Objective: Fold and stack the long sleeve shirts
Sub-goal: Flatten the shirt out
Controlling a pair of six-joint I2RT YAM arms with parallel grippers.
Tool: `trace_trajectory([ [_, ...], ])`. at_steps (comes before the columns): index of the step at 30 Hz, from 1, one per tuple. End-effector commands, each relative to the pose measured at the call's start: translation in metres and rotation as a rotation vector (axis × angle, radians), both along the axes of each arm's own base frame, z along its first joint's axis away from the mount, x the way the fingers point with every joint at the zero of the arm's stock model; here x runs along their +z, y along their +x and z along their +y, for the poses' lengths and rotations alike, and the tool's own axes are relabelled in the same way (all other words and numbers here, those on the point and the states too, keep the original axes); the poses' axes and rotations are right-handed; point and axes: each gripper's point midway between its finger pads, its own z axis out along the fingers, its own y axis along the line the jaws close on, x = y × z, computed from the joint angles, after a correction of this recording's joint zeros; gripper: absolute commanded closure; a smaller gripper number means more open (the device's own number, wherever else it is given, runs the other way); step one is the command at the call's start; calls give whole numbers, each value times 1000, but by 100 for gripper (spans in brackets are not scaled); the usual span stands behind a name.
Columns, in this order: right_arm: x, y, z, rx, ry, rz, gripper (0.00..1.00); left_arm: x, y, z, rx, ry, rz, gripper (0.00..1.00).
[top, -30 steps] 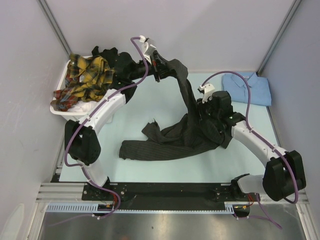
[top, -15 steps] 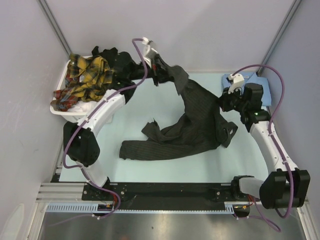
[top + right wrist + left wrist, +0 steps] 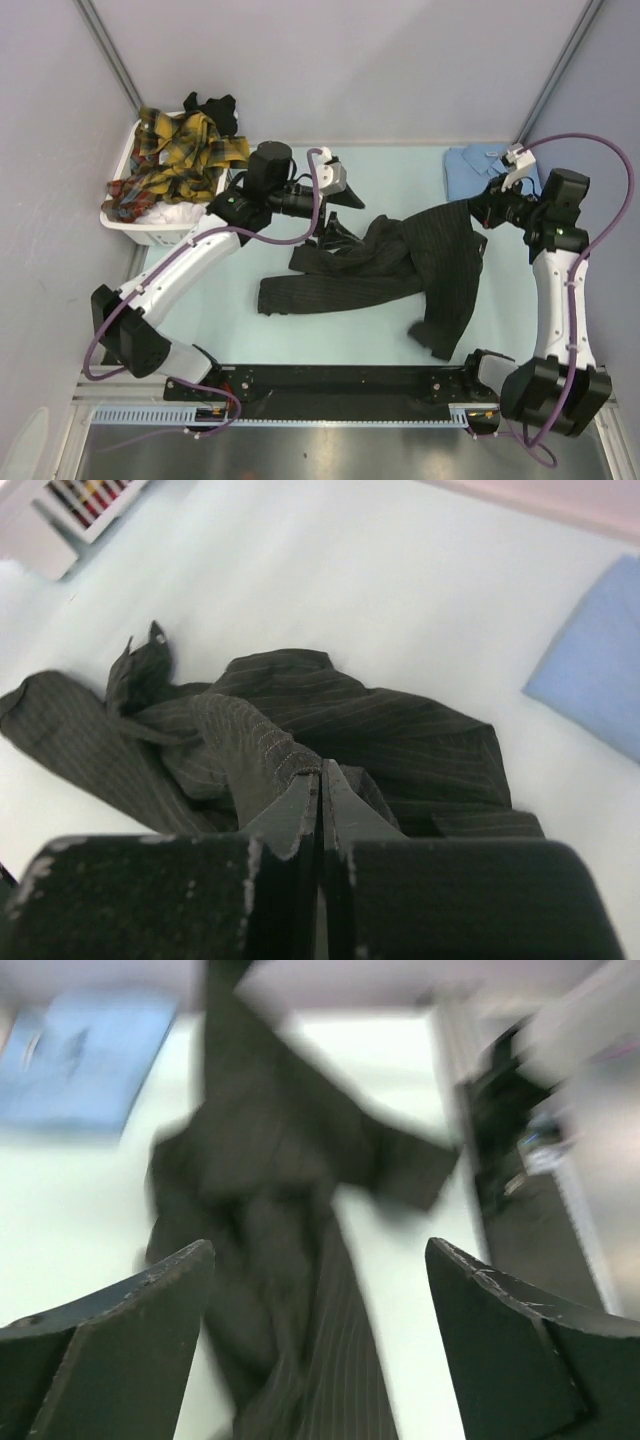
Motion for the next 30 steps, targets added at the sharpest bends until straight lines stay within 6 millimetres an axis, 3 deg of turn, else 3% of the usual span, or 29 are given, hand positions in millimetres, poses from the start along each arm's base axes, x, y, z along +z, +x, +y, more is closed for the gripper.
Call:
trace_trajectory([
  [1,18,-33,14,112,-70,-101,100,-62,41,75,324,343,-47,1],
  [5,17,-42,14,112,-101,-112,100,-98,28,115,372,483,-138,1],
  [6,14,-44,14,110,-104,-103,100,-130,25,127,386,558,-123,1],
  [7,15,-46,14,113,-112,-114,100,-140,26,130,387,578,-132,1],
  [9,15,-48,15,116,-112,-111,100,-164,34,129,373,615,-103,1],
  [11,16,-48,15,118,-113,-111,100,-175,45,121,348,617,-102,0],
  [15,17,-51,14,129,-137,-119,100,-213,84,99,342,666,-66,1],
  [18,16,-55,14,131,-147,-111,100,-215,108,84,347,646,-109,1],
  [20,15,-56,14,124,-150,-109,100,-235,110,77,301,673,-93,3],
  [21,16,-56,13,120,-144,-106,100,-237,114,74,281,676,-109,11],
  [22,17,-57,14,121,-145,-110,100,-257,109,77,247,726,-61,19],
  [23,18,-57,13,117,-146,-113,100,-263,110,79,237,752,-47,32],
  [24,18,-57,13,111,-145,-113,100,-257,122,76,248,754,-50,67],
  [25,18,-56,12,107,-145,-112,100,-266,129,87,268,778,12,83],
  [26,19,-54,11,102,-145,-117,100,-262,141,91,305,768,34,93],
  [27,18,-53,12,101,-140,-117,100,-246,165,94,388,745,37,100],
  [29,22,-48,11,90,-127,-127,100,-235,209,122,539,732,42,100],
  [30,24,-45,10,84,-125,-131,100,-207,237,130,644,684,36,100],
])
